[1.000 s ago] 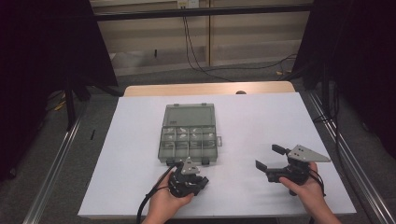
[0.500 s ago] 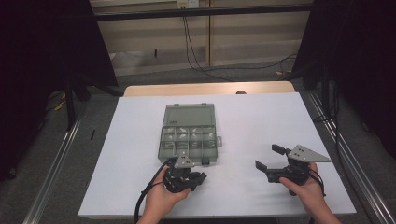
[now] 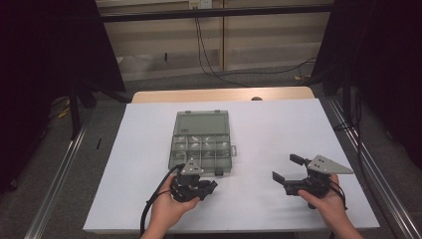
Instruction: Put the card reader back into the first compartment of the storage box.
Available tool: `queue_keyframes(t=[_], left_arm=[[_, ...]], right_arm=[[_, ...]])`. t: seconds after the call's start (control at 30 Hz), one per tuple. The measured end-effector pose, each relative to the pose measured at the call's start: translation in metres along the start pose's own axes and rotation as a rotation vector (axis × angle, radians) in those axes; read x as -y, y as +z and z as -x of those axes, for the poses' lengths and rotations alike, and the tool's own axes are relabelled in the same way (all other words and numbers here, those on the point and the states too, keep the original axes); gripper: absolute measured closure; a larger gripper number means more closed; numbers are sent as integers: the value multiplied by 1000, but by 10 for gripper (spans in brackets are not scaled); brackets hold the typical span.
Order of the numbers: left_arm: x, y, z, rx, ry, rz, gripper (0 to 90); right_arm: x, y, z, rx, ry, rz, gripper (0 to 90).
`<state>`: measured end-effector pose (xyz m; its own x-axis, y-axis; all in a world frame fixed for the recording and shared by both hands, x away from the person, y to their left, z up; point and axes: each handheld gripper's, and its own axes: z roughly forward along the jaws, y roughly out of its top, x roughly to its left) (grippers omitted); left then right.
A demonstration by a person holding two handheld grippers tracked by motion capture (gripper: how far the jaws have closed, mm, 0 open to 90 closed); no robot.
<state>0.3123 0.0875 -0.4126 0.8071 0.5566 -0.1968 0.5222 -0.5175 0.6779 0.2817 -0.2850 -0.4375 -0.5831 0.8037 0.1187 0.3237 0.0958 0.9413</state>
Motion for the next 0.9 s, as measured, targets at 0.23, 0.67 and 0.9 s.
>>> queue_keyframes(t=[0.23, 0.67, 0.9], left_arm=[[-4, -4, -3, 7, -20, 11, 732], [-18, -16, -7, 9, -23, 5, 732], [-26, -23, -9, 8, -29, 12, 732]], right_arm=[[0, 0, 0, -1, -1, 1, 72], [0, 0, 0, -1, 1, 0, 71], [0, 0, 0, -1, 0, 1, 71]])
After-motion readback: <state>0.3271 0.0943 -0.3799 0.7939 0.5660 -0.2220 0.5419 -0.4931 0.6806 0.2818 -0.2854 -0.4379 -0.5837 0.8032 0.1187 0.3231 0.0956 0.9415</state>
